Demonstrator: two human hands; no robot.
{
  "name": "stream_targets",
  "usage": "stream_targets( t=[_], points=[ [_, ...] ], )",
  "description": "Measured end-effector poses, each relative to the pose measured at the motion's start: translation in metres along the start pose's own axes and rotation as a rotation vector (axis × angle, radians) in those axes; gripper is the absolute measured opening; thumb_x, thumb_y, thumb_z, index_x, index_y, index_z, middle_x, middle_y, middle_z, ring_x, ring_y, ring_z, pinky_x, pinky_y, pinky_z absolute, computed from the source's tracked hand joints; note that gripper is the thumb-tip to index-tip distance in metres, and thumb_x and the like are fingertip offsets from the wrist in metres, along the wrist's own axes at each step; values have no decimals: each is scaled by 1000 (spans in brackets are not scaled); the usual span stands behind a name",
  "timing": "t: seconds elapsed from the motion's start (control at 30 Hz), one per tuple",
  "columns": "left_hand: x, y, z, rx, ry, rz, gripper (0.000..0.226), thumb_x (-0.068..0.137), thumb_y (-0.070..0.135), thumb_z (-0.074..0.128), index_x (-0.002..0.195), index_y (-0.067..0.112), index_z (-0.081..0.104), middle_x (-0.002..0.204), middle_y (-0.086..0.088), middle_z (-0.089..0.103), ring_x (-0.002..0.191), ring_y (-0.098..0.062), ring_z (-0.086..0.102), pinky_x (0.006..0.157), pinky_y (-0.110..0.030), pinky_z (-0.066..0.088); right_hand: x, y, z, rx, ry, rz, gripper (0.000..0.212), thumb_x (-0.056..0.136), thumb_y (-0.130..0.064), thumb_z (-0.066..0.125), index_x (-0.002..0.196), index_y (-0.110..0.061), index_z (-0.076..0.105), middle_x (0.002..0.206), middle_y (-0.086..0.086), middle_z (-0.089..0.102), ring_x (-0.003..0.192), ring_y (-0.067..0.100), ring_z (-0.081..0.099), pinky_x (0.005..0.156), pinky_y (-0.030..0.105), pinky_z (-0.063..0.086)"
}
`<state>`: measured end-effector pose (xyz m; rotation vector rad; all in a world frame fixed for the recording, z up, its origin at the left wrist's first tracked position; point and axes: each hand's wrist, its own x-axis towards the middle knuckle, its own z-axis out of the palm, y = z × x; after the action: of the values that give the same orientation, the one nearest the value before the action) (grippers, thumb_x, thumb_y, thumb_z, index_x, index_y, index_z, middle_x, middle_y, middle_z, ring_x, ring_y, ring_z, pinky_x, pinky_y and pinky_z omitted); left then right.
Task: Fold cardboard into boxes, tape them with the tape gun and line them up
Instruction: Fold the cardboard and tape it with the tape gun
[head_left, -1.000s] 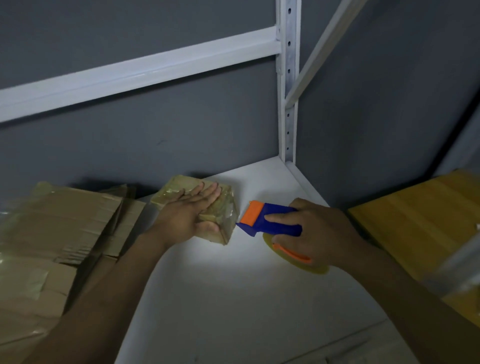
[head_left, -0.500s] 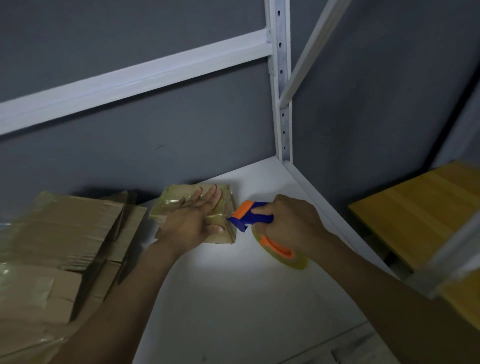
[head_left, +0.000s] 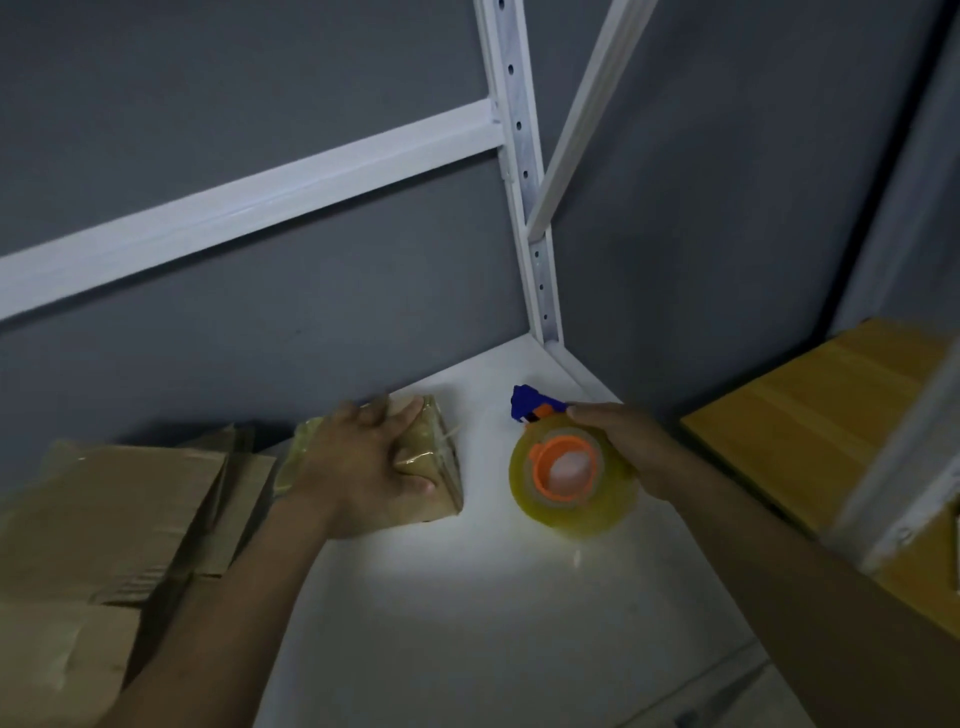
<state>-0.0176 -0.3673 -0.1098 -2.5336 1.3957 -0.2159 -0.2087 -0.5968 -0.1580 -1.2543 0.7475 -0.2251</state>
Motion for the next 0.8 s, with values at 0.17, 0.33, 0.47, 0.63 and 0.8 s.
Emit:
stream_targets(
  t=[0.17,0.33,0.47,0.63,0.8],
  points=[
    [5,0,8,-190,-21,-88,109,51,92,26,150,45,19,139,4,32,134,-21,23,115,-43,16,24,7,19,-856,270,-319,26,94,-34,49,84,-18,67,82,1,66,78,17,62,76,36,53],
    [-4,-2,13,-448,-31,-78,113,46,87,37,149,45,18,117,12,20,123,-14,26,111,-25,18,11,-10,89,-641,70,-374,35,97,-31,46,78,-5,59,76,11,58,73,18,53,67,31,42],
    [-9,-7,20,-468,-20,-87,109,48,88,39,147,50,17,118,16,17,128,-14,23,111,-23,15,21,-12,113,-30,-245,27,28,96,-34,54,105,-8,62,107,7,67,100,20,64,91,31,50],
    [-11,-11,27,-496,21,-96,103,50,88,47,145,54,22,121,21,22,127,-12,26,109,-22,20,29,-11,116,53,-136,69,13,90,-17,65,87,-5,62,77,8,63,69,15,61,63,26,54],
    [-10,-13,30,-490,34,-84,103,52,88,46,146,50,25,125,18,28,125,-12,29,106,-22,21,30,6,137,-147,-42,27,27,93,-27,61,79,-3,62,61,7,58,51,16,55,60,32,56]
  ],
)
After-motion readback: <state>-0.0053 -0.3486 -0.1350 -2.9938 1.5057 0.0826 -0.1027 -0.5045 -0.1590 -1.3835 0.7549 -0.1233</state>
